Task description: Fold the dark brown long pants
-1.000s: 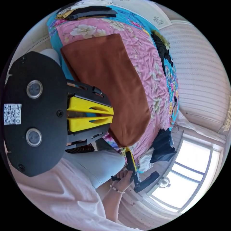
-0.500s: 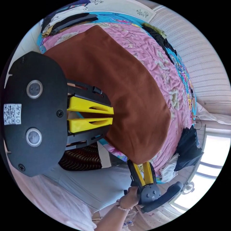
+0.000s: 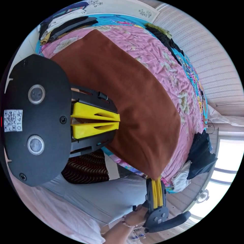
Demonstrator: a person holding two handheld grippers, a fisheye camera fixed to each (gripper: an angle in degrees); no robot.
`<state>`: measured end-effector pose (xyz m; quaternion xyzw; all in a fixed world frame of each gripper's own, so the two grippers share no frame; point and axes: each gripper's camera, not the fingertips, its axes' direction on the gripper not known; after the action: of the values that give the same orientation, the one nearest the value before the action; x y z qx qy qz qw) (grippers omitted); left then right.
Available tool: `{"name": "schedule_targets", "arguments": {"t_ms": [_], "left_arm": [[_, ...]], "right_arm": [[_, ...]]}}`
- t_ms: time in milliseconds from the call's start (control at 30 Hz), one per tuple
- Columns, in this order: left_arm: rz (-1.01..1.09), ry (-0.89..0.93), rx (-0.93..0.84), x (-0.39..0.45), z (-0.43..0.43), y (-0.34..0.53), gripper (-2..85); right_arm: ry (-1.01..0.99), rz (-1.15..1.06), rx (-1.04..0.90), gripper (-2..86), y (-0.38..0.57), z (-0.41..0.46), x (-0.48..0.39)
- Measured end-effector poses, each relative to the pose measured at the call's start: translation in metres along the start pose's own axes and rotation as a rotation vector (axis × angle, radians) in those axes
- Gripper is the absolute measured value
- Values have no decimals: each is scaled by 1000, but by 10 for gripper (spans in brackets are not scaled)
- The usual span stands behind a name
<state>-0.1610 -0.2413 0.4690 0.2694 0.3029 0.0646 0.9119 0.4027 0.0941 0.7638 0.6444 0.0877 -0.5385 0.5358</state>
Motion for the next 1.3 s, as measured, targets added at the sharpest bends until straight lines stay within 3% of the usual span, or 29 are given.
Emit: {"name": "schedule_targets", "arguments": {"t_ms": [267, 433, 600, 700, 867, 1133, 1267, 1300], "left_arm": [[-106, 42, 11, -6, 11, 2, -10], [-87, 9, 62, 13, -13, 19, -10], [-57, -83, 20, 35, 4, 23, -10], [-65, -88, -6, 34, 17, 18, -10], [-93, -59, 16, 26, 42, 19, -10], [-93, 24, 12, 8, 45, 12, -10], [-60, 54, 10, 3, 29, 9, -10], [-67, 51, -14, 2, 37, 10, -10]], "right_arm": [[-106, -34, -217, -3, -8, 32, -1], [-22, -131, -91, -9, -32, 7, -29], [-228, -371, -10, -10, -153, 37, -103], [-166, -437, 8, -9, -222, 65, -145], [-149, -416, -321, -8, -285, 181, -183], [-278, -413, -430, -7, -321, 206, -172], [-235, -440, -283, -5, -344, 175, -167], [-196, -447, -326, -5, -349, 193, -169]]}}
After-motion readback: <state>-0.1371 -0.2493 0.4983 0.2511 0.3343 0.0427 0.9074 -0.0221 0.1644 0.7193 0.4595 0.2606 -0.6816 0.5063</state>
